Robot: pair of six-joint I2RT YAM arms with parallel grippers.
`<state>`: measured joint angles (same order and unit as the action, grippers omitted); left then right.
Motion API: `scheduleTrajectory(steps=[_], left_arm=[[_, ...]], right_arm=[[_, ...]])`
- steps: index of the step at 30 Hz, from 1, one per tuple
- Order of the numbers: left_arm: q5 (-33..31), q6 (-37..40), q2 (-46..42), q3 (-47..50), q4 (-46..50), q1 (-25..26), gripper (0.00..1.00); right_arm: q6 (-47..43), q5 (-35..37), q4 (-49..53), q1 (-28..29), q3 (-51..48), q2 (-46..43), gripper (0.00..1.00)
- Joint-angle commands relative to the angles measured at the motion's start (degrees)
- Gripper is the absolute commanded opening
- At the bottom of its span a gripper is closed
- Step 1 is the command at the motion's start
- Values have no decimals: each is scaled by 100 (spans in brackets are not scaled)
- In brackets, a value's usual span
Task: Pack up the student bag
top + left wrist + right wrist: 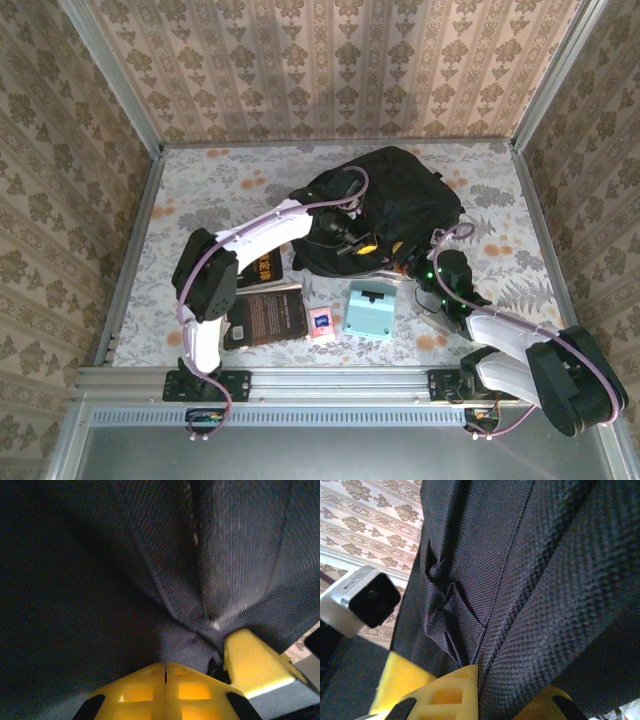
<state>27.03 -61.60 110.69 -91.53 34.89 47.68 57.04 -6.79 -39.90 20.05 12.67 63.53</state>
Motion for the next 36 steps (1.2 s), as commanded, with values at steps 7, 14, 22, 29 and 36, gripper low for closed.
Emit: scheduleTrajectory(steps=[7,14,22,29,36], left_arm=[[-807,787,-810,676,515,-90,0],[-1112,1069,-1391,1276,480,-253,0],[-1774,1842,-1827,1462,898,-390,0],[-2260,2352,-2030,1480,1235,-614,0],[-2896,2883,-2130,1237,1441,-879,0]], right_arm=[[-478,518,272,-1,170,-131,0],[-650,488,576,1,333,-95,0],[-1201,380,1220,-19,608,-114,0],[-1713,194,1687,-90,891,68,0],[-2221,69,2158,-237,1408,344,0]])
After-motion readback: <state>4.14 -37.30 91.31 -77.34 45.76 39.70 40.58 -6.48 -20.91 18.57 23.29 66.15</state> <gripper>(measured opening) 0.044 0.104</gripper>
